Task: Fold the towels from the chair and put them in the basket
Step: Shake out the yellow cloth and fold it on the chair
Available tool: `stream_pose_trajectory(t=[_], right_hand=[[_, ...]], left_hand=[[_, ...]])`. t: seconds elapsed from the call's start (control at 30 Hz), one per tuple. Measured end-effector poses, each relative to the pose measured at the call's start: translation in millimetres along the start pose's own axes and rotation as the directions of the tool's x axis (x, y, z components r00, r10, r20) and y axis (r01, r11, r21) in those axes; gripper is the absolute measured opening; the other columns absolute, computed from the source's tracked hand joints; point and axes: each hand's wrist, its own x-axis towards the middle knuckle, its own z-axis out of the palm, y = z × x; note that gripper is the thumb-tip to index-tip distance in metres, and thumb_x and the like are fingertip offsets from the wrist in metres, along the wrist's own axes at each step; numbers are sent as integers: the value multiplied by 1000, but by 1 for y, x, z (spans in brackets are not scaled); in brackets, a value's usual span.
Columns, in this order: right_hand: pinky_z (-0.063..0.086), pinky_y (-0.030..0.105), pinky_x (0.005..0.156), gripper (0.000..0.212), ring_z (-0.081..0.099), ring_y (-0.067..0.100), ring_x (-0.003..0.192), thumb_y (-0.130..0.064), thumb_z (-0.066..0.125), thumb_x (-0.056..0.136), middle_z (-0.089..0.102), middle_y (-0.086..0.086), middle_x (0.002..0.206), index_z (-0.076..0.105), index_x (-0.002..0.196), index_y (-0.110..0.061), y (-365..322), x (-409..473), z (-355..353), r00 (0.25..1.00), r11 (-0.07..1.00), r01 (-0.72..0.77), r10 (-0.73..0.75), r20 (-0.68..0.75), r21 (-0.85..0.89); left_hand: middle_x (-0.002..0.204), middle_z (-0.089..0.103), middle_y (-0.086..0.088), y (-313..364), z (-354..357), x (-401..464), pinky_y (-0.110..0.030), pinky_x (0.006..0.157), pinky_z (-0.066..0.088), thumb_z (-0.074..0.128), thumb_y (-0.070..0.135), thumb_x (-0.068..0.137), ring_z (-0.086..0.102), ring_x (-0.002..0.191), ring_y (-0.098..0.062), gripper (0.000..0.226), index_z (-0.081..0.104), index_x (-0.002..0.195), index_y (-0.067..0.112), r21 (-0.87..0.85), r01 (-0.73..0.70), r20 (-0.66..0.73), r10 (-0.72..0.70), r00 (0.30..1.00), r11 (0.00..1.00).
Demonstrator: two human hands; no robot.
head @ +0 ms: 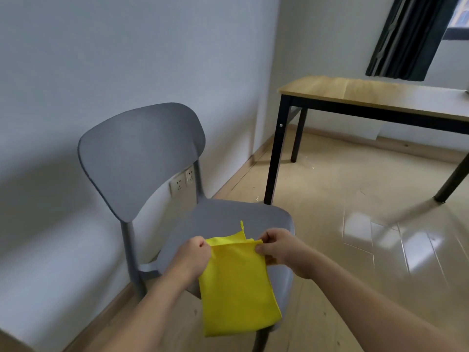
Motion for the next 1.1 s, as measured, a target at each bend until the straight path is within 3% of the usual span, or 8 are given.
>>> stream_pose_trajectory(t=[0.13, 0.3, 0.5, 0.73, 0.87, 0.93, 1.03, 1.1], right_hand=[[58, 37, 81, 3, 62, 20, 81, -11, 63, 90, 63, 9, 89, 63, 90, -14, 0, 43, 8, 993, 996, 47, -55, -102, -76], [57, 32, 81, 12, 63, 20, 92, -18, 62, 90, 64, 5, 98, 66, 101, -15, 2, 92, 15, 986, 980, 25, -57, -157, -197], [53, 29, 76, 13, 61, 20, 94, -19, 65, 87, 63, 3, 100, 67, 100, -16, 18, 118, 22, 989, 966, -68, 32, -145, -248], [52, 26, 71, 9, 60, 15, 86, -18, 66, 88, 62, 0, 92, 65, 96, -21, 17, 117, 24, 996, 983, -55, 42, -77, -175], [51, 24, 69, 31, 57, 16, 84, -12, 64, 89, 57, 1, 89, 55, 116, -24, 22, 105, 18, 994, 992, -9, -4, -106, -125], [48, 21, 66, 33, 55, 15, 87, -13, 62, 89, 53, -2, 90, 54, 120, -20, 25, 99, 14, 993, 976, -55, 30, -118, -211], [54, 35, 72, 21, 59, 21, 87, -11, 59, 86, 62, 6, 91, 66, 105, -5, 27, 95, 13, 987, 917, -135, 90, -134, -375], [54, 35, 71, 19, 61, 24, 85, -8, 56, 84, 65, 11, 91, 69, 97, -4, 26, 96, 16, 986, 893, -147, 98, -136, -426]], left_hand=[[77, 51, -4, -6, 11, 25, -31, 57, 32, 37, 18, 92, 45, 68, -18, 25, 44, 70, 10, 3, 22, -122, -21, 992, 1000], [85, 56, -2, -24, 29, 54, -36, 71, 43, 40, 21, 93, 52, 81, -21, 19, 49, 77, 18, 41, 41, -192, -32, 981, 998], [95, 53, 8, -38, 46, 59, -36, 88, 32, 45, 18, 91, 34, 90, -15, 12, 49, 86, 28, 110, 9, -265, 20, 964, 994], [97, 52, 14, -42, 48, 56, -31, 84, 24, 45, 16, 94, 34, 94, -11, 17, 48, 92, 33, 71, -133, -265, 147, 953, 989], [103, 52, 17, -47, 47, 53, -34, 91, 28, 45, 21, 96, 36, 100, -11, 16, 52, 103, 33, 98, -197, -230, 215, 949, 975], [108, 52, 17, -47, 49, 53, -33, 92, 27, 41, 27, 97, 37, 104, -11, 16, 53, 106, 34, 213, -199, -180, 239, 954, 957], [111, 50, 16, -45, 54, 52, -31, 92, 27, 33, 33, 98, 37, 107, -12, 20, 51, 107, 36, 337, -206, -120, 258, 959, 919], [111, 49, 15, -44, 55, 50, -30, 91, 28, 32, 33, 98, 37, 107, -12, 21, 51, 107, 36, 362, -214, -124, 275, 953, 907]])
